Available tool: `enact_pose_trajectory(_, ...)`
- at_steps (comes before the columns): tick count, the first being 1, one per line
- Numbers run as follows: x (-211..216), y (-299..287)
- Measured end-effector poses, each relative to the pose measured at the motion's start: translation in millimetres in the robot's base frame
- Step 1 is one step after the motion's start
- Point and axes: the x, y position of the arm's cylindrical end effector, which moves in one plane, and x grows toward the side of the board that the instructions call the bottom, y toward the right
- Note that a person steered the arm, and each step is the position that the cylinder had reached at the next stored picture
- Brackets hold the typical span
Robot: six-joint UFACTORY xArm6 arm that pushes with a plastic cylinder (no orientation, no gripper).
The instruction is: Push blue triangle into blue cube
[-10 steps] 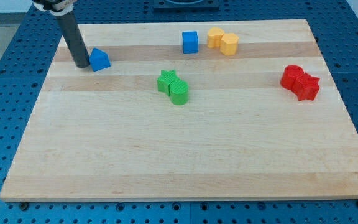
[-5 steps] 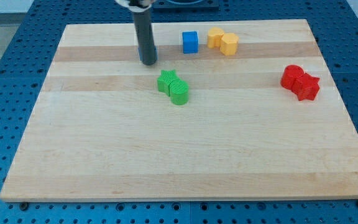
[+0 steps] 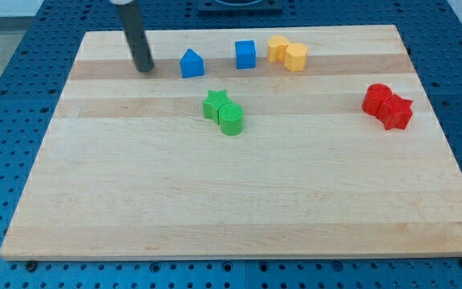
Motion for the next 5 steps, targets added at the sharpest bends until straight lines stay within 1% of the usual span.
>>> enact_pose_trajectory(2,7.6,83.2)
enact_pose_trajectory(5,14.9,97.4)
